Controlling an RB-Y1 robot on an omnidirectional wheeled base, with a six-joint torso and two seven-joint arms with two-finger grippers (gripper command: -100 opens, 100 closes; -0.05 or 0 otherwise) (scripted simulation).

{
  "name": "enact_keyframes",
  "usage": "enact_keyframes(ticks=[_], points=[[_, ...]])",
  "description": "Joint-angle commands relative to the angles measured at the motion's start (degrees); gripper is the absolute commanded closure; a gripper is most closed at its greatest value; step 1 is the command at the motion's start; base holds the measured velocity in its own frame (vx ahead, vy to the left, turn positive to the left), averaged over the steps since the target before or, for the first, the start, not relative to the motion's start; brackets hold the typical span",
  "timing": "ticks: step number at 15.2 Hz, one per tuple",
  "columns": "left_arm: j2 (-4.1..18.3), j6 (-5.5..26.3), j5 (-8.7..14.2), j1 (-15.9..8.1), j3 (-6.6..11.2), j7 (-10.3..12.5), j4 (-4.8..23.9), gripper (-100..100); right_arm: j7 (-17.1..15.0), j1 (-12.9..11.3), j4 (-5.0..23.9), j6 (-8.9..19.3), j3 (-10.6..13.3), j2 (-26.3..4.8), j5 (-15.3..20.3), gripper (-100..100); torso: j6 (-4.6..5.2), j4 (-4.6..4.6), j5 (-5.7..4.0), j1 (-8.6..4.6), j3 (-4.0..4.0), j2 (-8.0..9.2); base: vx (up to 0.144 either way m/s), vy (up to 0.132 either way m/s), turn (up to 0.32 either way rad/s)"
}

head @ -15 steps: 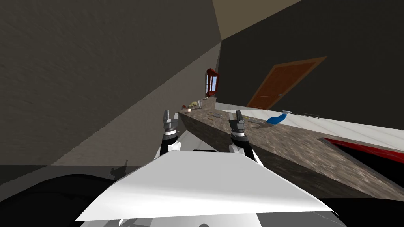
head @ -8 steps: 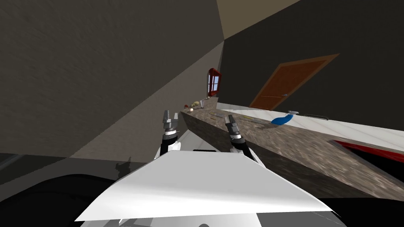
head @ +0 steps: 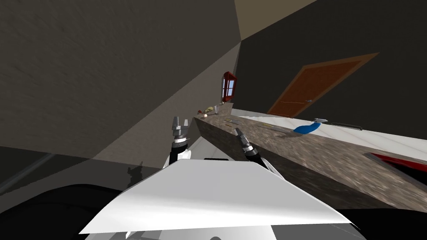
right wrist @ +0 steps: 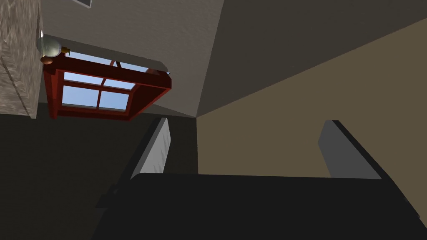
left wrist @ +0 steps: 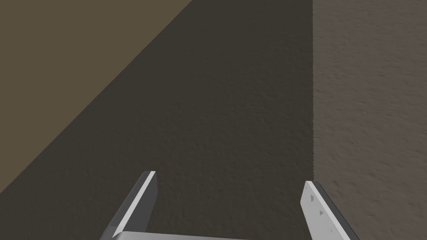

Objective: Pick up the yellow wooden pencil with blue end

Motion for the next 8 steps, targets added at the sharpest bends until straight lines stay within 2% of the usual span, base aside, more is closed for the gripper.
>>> enact_keyframes(ticks=[1, 2, 4, 5, 7, 8], points=[[0.0, 0.0, 0.0, 0.0, 0.0, 0.0, 0.0, 0, 0.0, -0.1, 1.0, -0.3, 0.5, -2.0, 0.3, -100, 0.0, 0.0, 0.0, 0.0, 0.0, 0.0, -0.015, 0.062, 0.024], [0.0, 0.0, 0.0, 0.0, 0.0, 0.0, 0.0, 0, 0.0, 0.2, 3.2, -0.8, 1.9, -3.8, 1.1, -100, 0.01, 0.0, -0.01, -0.06, -0.01, -0.02, -0.02, 0.082, 0.099], [0.0, 0.0, 0.0, 0.0, 0.0, 0.0, 0.0, 0, 0.0, 0.2, 3.2, -0.8, 1.9, -5.5, 1.1, -100, 0.0, 0.0, 0.0, -0.02, -0.01, -0.02, -0.012, 0.075, 0.064], [0.0, 0.0, 0.0, 0.0, 0.0, 0.0, 0.0, 0, 0.0, 0.6, 5.4, -1.3, 3.5, -7.3, 1.9, -100, 0.01, -0.01, -0.01, -0.06, -0.02, -0.04, -0.003, 0.094, 0.074], [0.0, 0.0, 0.0, 0.0, 0.0, 0.0, 0.0, 0, 0.0, 0.6, 5.4, -1.3, 3.5, -9.0, 1.9, -100, 0.0, -0.01, 0.01, 0.04, -0.03, -0.06, -0.007, 0.093, 0.063], [0.0, 0.0, 0.0, 0.0, 0.0, 0.0, 0.0, 0, 0.0, 0.9, 7.7, -1.9, 5.1, -11.0, 2.8, -100, 0.01, -0.01, 0.01, 0.0, -0.03, -0.06, 0.001, 0.099, 0.107]])
